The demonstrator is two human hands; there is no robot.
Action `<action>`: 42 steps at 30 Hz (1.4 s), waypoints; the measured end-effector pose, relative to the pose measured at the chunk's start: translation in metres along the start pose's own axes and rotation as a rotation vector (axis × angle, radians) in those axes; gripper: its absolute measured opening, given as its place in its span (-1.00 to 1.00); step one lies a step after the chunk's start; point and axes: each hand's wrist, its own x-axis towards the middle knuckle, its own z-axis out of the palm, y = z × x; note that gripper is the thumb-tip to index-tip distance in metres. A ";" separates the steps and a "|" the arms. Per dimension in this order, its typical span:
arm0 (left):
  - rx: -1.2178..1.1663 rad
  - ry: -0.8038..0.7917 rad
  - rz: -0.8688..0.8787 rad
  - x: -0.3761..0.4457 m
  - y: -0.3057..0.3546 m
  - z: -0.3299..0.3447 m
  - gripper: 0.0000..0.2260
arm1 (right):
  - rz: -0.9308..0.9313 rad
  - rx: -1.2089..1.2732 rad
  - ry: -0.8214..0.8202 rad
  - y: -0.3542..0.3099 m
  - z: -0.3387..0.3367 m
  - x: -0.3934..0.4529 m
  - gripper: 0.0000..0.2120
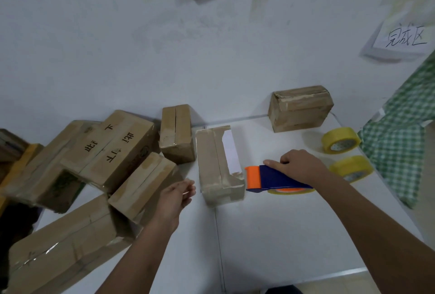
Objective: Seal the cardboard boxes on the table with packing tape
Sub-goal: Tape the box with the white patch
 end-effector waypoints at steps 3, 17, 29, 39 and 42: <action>0.006 0.075 0.048 -0.001 -0.001 0.011 -0.88 | 0.026 -0.024 0.017 0.003 0.003 0.005 -0.42; -0.024 0.162 0.113 0.011 -0.004 0.017 -0.91 | -0.008 0.096 -0.043 0.014 0.005 0.014 -0.42; 0.089 0.211 0.117 0.004 -0.014 0.016 -0.87 | -0.016 0.051 -0.045 0.036 0.003 0.018 -0.41; 0.189 0.236 0.106 -0.001 -0.017 0.028 -0.81 | -0.018 -0.022 -0.026 0.028 0.011 0.033 -0.40; 0.228 0.219 0.066 0.002 -0.017 0.033 -0.68 | -0.027 -0.046 -0.031 0.026 0.012 0.037 -0.40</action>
